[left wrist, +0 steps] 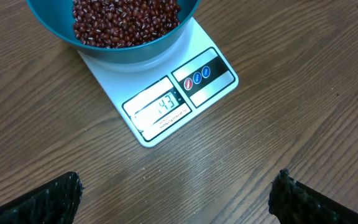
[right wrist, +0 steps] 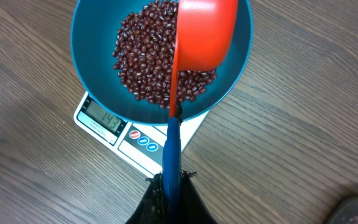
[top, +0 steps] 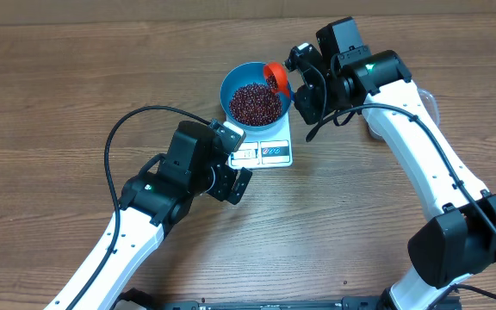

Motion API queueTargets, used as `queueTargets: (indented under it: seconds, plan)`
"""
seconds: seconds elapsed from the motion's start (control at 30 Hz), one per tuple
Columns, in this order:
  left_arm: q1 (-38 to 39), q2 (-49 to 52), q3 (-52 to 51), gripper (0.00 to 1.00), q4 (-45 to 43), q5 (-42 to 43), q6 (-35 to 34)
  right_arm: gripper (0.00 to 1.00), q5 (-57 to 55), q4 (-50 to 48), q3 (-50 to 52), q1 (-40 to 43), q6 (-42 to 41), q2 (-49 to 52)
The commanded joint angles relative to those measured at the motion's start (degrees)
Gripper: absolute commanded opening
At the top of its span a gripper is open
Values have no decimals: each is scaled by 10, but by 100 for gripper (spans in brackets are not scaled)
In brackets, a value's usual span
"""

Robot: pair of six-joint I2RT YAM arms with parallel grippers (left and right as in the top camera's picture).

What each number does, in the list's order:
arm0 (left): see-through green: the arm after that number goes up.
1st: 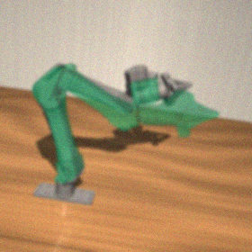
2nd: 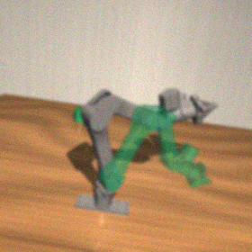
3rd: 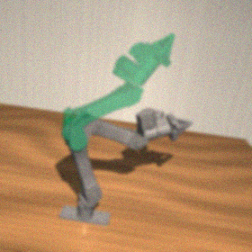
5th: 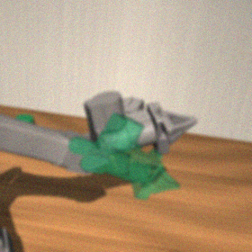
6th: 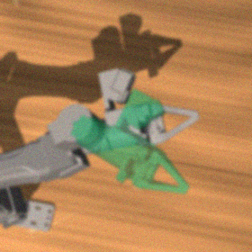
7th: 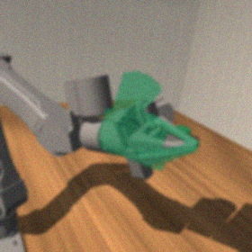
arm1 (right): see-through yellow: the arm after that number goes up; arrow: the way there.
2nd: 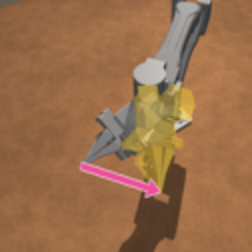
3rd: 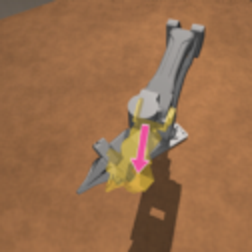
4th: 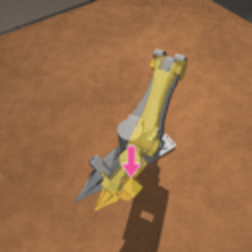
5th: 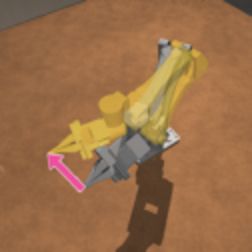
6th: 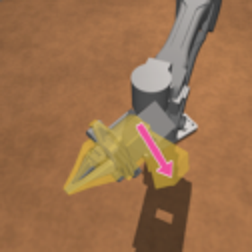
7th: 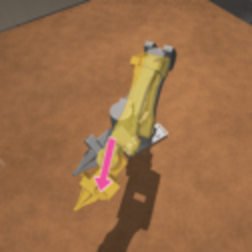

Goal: Scoop item into bowl and weigh 150g on scale
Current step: 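Hold the tilted scoop over the bowl with the right gripper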

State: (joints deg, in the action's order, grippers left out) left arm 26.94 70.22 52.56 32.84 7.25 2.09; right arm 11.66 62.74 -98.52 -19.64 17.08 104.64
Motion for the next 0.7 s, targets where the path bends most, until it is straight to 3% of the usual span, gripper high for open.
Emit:
queueTargets:
  seconds: [0.0, 0.67]
  plan:
    - [-3, 2, 12, 100, 0, -3, 5, 4, -7, -1, -12, -2, 17, -2]
    - [-3, 2, 12, 100, 0, -3, 5, 4, -16, -1, -12, -2, 27, -2]
